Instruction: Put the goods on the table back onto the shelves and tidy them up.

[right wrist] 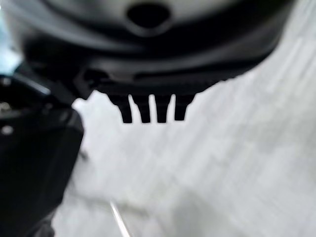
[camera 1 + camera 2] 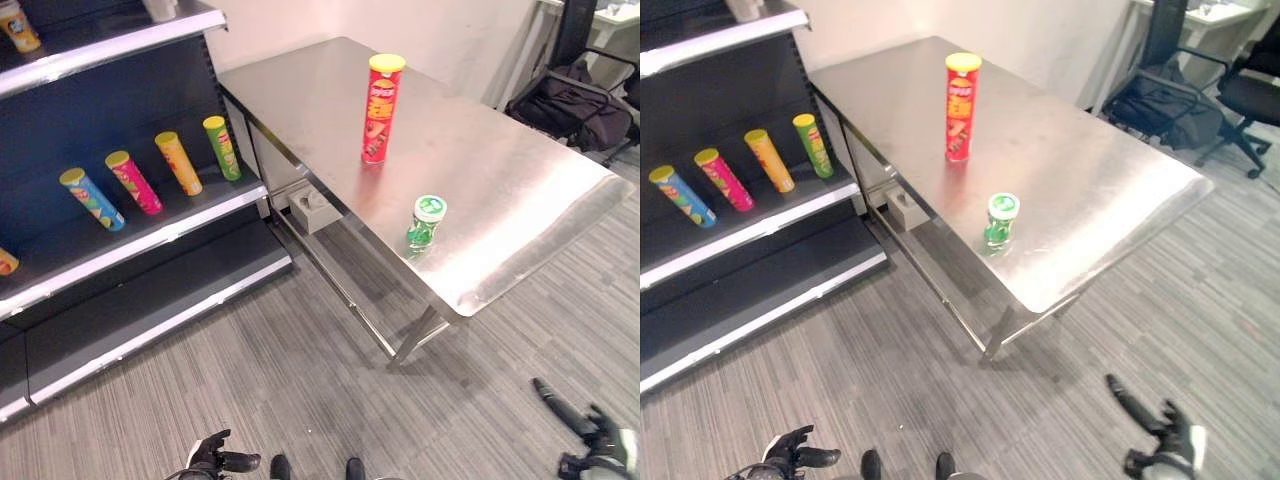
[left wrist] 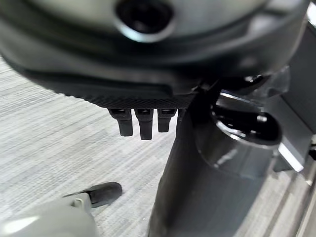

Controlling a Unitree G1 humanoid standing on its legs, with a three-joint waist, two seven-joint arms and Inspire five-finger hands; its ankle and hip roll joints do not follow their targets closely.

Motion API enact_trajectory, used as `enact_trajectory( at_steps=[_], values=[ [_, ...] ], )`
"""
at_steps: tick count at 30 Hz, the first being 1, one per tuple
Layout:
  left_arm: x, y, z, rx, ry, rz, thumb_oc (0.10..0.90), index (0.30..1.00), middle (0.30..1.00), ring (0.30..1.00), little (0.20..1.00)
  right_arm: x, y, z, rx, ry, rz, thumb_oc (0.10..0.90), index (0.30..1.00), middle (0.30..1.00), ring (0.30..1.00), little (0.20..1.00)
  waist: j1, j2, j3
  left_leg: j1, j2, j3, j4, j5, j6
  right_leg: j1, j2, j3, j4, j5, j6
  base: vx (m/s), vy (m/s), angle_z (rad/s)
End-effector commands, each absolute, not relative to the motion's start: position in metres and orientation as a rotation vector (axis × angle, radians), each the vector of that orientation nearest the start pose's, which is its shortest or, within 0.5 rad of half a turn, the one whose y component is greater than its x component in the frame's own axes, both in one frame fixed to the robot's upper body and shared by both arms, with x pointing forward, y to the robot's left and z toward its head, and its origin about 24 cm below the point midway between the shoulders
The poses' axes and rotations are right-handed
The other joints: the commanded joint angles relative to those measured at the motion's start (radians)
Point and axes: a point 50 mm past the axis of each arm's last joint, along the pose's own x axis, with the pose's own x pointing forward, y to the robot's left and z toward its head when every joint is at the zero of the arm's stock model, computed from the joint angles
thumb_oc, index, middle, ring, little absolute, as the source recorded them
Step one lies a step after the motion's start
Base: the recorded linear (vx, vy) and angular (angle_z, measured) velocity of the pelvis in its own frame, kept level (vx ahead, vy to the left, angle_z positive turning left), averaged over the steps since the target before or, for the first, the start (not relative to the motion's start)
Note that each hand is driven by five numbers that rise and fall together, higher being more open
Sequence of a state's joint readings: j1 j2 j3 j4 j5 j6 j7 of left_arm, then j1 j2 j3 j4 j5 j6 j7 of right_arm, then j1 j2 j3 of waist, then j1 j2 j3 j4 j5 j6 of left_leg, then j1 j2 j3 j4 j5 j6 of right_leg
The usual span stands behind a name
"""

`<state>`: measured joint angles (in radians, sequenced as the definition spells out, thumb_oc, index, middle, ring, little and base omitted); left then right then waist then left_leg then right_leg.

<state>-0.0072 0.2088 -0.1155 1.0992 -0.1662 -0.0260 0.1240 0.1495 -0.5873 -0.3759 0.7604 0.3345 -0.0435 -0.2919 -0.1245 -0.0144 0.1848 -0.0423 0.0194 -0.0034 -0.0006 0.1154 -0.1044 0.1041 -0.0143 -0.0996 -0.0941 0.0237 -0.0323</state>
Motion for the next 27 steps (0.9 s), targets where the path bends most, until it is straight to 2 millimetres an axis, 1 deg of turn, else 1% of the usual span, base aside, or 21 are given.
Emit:
enact_trajectory(
  at_steps=[1, 3, 4, 5, 7, 8, 9, 10, 13, 14, 15, 18, 23, 24, 25, 27],
  values=[
    [0.132, 0.231, -0.147, 0.224, 1.031, 0.232, 0.800, 0.900, 0.900, 0.900, 0.900, 0.131, -0.430, 0.030, -0.367, 0.317, -0.997, 0.800, 0.900, 0.900, 0.900, 0.900, 0.023, 0.001, 0.012, 0.005, 0.016, -0.004, -0.015, -0.114, 0.022, -0.052, -0.022, 0.034, 0.007, 0.003, 0.145, 0.11, 0.072, -0.25],
    [0.126, 0.234, -0.149, 0.248, 1.052, 0.217, 0.800, 0.900, 0.900, 0.900, 0.900, 0.137, -0.433, 0.056, -0.394, 0.210, -0.959, 0.800, 0.900, 0.900, 0.900, 0.900, 0.010, 0.009, -0.009, 0.045, 0.020, 0.017, -0.072, -0.101, 0.024, -0.048, -0.018, 0.043, 0.007, 0.000, 0.147, 0.13, 0.091, -0.46],
    [0.122, 0.237, -0.149, 0.264, 1.063, 0.201, 0.800, 0.900, 0.900, 0.900, 0.900, 0.153, -0.428, 0.083, -0.393, 0.077, -0.884, 0.800, 0.900, 0.900, 0.900, 0.900, 0.005, 0.011, -0.019, 0.063, 0.021, 0.031, -0.087, -0.102, 0.024, -0.048, -0.020, 0.053, 0.007, -0.002, 0.148, 0.13, 0.127, -0.27],
    [0.120, 0.240, -0.149, 0.273, 1.067, 0.196, 0.800, 0.900, 0.900, 0.900, 0.900, 0.164, -0.422, 0.104, -0.387, -0.022, -0.815, 0.800, 0.900, 0.900, 0.900, 0.900, 0.007, 0.012, -0.024, 0.071, 0.022, 0.041, -0.087, -0.108, 0.025, -0.046, -0.023, 0.063, 0.007, -0.001, 0.151, 0.10, 0.119, -0.22],
    [0.118, 0.244, -0.148, 0.277, 1.065, 0.194, 0.800, 0.900, 0.900, 0.900, 0.900, 0.183, -0.406, 0.136, -0.339, -0.197, -0.696, 0.800, 0.900, 0.900, 0.900, 0.900, 0.011, 0.011, -0.031, 0.084, 0.024, 0.057, -0.087, -0.116, 0.025, -0.045, -0.027, 0.074, 0.007, 0.002, 0.156, 0.06, 0.065, -0.29],
    [0.117, 0.244, -0.148, 0.277, 1.066, 0.194, 0.800, 0.900, 0.900, 0.900, 0.900, 0.182, -0.406, 0.136, -0.338, -0.197, -0.695, 0.800, 0.900, 0.900, 0.900, 0.900, 0.013, 0.011, -0.030, 0.086, 0.024, 0.059, -0.087, -0.117, 0.025, -0.044, -0.027, 0.076, 0.007, 0.002, 0.156, 0.07, 0.063, -0.33],
    [0.115, 0.248, -0.148, 0.274, 1.065, 0.193, 0.800, 0.900, 0.900, 0.900, 0.900, 0.197, -0.394, 0.159, -0.300, -0.313, -0.600, 0.800, 0.900, 0.900, 0.900, 0.900, 0.026, 0.007, -0.038, 0.100, 0.026, 0.071, -0.087, -0.123, 0.028, -0.040, -0.030, 0.085, 0.007, 0.004, 0.160, 0.07, 0.061, -0.26],
    [0.112, 0.249, -0.148, 0.275, 1.071, 0.191, 0.800, 0.900, 0.900, 0.900, 0.900, 0.203, -0.386, 0.172, -0.287, -0.371, -0.527, 0.800, 0.900, 0.900, 0.900, 0.900, 0.034, 0.004, -0.043, 0.107, 0.026, 0.079, -0.087, -0.127, 0.029, -0.038, -0.032, 0.089, 0.007, 0.005, 0.163, 0.08, 0.076, -0.17],
    [0.105, 0.251, -0.149, 0.281, 1.087, 0.175, 0.800, 0.900, 0.900, 0.900, 0.900, 0.218, -0.369, 0.198, -0.220, -0.489, -0.398, 0.800, 0.900, 0.900, 0.900, 0.900, 0.056, -0.002, -0.056, 0.122, 0.025, 0.091, -0.087, -0.139, 0.032, -0.030, -0.040, 0.096, 0.007, 0.005, 0.169, 0.06, 0.055, -0.23],
    [0.102, 0.251, -0.150, 0.284, 1.095, 0.164, 0.800, 0.900, 0.900, 0.900, 0.900, 0.220, -0.367, 0.202, -0.194, -0.511, -0.377, 0.800, 0.900, 0.900, 0.900, 0.900, 0.062, -0.003, -0.061, 0.125, 0.025, 0.092, -0.087, -0.142, 0.032, -0.028, -0.042, 0.096, 0.007, 0.006, 0.171, 0.06, 0.061, -0.05],
    [0.097, 0.251, -0.151, 0.287, 1.110, 0.155, 0.800, 0.900, 0.900, 0.900, 0.900, 0.225, -0.363, 0.210, -0.181, -0.544, -0.350, 0.800, 0.900, 0.900, 0.900, 0.900, 0.072, -0.006, -0.067, 0.127, 0.024, 0.091, -0.087, -0.146, 0.033, -0.027, -0.046, 0.093, 0.007, 0.005, 0.173, 0.05, 0.053, 0.07],
    [0.089, 0.250, -0.154, 0.286, 1.136, 0.150, 0.800, 0.900, 0.900, 0.900, 0.900, 0.234, -0.362, 0.213, -0.284, -0.495, -0.346, 0.800, 0.900, 0.900, 0.900, 0.900, 0.089, -0.012, -0.075, 0.129, 0.023, 0.087, -0.087, -0.147, 0.032, -0.023, -0.053, 0.084, 0.007, 0.007, 0.176, 0.02, 0.032, 0.14],
    [0.082, 0.249, -0.156, 0.296, 1.154, 0.157, 0.800, 0.900, 0.900, 0.900, 0.900, 0.253, -0.359, 0.217, -0.538, -0.410, -0.358, 0.800, 0.900, 0.900, 0.900, 0.900, 0.112, -0.022, -0.075, 0.130, 0.019, 0.076, -0.087, -0.146, 0.033, -0.020, -0.059, 0.073, 0.007, 0.008, 0.177, 0.00, 0.006, 0.06],
    [0.080, 0.250, -0.155, 0.304, 1.155, 0.166, 0.800, 0.900, 0.900, 0.900, 0.900, 0.261, -0.356, 0.217, -0.640, -0.372, -0.339, 0.800, 0.900, 0.900, 0.900, 0.900, 0.124, -0.024, -0.073, 0.130, 0.018, 0.065, -0.087, -0.144, 0.034, -0.017, -0.063, 0.063, 0.007, 0.007, 0.177, 0.01, 0.003, 0.06],
    [0.080, 0.250, -0.155, 0.304, 1.155, 0.166, 0.800, 0.900, 0.900, 0.900, 0.900, 0.261, -0.356, 0.217, -0.640, -0.372, -0.339, 0.800, 0.900, 0.900, 0.900, 0.900, 0.124, -0.024, -0.073, 0.130, 0.018, 0.065, -0.087, -0.144, 0.034, -0.017, -0.063, 0.062, 0.007, 0.007, 0.177, 0.01, -0.002, 0.07],
    [0.080, 0.252, -0.155, 0.309, 1.147, 0.171, 0.800, 0.900, 0.900, 0.900, 0.900, 0.265, -0.358, 0.216, -0.763, -0.313, -0.326, 0.800, 0.900, 0.900, 0.900, 0.900, 0.130, -0.026, -0.070, 0.125, 0.016, 0.054, -0.087, -0.141, 0.033, -0.018, -0.067, 0.052, 0.007, 0.007, 0.179, 0.01, -0.002, 0.13]
  ],
)
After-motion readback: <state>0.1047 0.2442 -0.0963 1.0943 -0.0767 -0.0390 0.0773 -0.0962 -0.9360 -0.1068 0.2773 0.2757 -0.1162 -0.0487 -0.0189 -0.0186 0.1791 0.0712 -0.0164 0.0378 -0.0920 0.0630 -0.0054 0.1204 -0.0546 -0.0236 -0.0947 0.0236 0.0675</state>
